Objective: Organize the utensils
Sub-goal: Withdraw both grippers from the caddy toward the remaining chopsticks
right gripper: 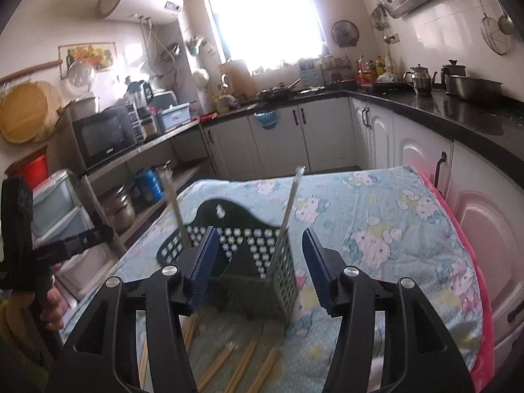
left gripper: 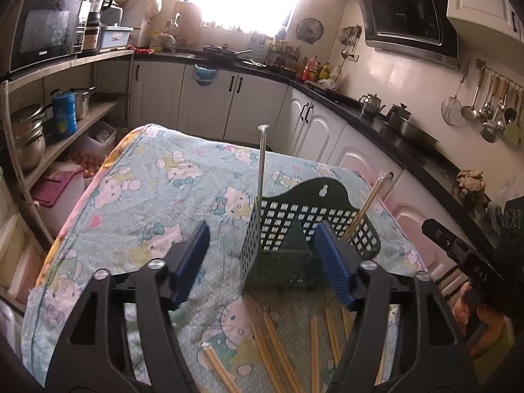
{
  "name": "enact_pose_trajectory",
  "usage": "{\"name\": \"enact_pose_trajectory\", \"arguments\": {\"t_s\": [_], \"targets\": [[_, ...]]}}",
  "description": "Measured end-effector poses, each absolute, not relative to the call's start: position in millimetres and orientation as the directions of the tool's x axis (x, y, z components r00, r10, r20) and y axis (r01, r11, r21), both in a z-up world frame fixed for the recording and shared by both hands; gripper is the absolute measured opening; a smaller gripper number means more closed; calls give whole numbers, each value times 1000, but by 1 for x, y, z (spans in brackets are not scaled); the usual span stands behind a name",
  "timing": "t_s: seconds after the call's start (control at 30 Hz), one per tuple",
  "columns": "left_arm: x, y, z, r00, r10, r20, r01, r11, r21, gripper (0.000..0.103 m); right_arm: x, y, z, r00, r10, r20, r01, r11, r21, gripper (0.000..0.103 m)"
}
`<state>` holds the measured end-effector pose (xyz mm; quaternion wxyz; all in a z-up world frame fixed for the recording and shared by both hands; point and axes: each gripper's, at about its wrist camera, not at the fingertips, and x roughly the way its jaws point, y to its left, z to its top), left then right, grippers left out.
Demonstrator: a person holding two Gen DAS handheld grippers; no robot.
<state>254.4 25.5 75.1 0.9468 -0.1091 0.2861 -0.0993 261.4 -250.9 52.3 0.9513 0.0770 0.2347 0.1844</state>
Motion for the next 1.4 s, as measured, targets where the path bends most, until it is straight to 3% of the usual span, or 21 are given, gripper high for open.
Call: {"name": "enact_pose_trajectory", "arguments": {"t_s": [0.3, 1.0, 1.23, 1.4], "targets": [[228, 34, 67, 819, -235, -524, 103, 958, -268, 77, 238, -237, 41, 796, 399, -455, -348, 917, 195, 52], [195, 54, 14, 757, -227, -613, 45, 954, -298, 77, 220, -213, -6, 705, 417, -573, -401, 901, 162, 52], [188, 51, -8, 724, -240, -647, 38, 950, -310, 69, 219, -202, -26, 661, 419, -623, -426, 893, 148, 52], [187, 47, -26, 682, -280, -675, 49, 939, -340, 55, 221, -192, -40, 626, 410, -664, -434, 890, 141, 51]]}}
